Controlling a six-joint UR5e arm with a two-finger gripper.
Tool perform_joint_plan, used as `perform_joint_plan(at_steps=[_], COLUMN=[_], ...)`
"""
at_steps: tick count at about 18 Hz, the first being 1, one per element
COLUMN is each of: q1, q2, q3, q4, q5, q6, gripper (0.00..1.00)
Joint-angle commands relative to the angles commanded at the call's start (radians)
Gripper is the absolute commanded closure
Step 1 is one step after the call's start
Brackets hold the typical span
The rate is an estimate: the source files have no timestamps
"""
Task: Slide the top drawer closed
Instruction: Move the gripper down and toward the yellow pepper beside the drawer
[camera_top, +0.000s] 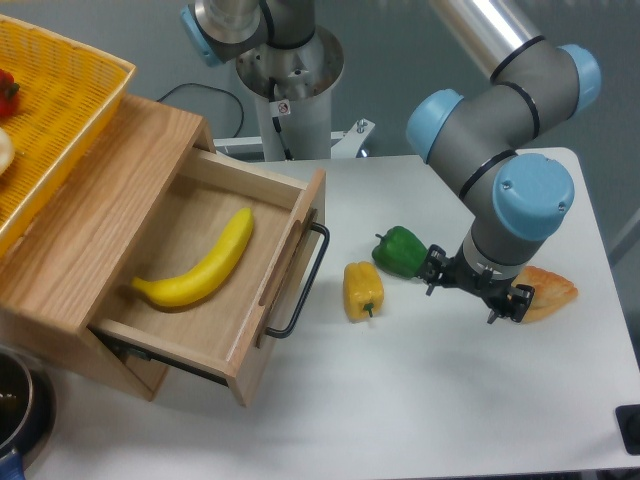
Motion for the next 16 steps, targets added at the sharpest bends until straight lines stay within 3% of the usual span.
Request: perform_joint_plan(at_steps=[6,11,16], q1=[-0.008,-0.022,-0.021], q2=[0.041,0.046,0.092], q3=[-0.008,0.000,-0.027], q4=[-0.002,0.014,0.021], q5=[-0.072,-0.063,-0.083], q6=[-0.008,-0.025,-0.066], gripper=[0.00,0.00,0.00])
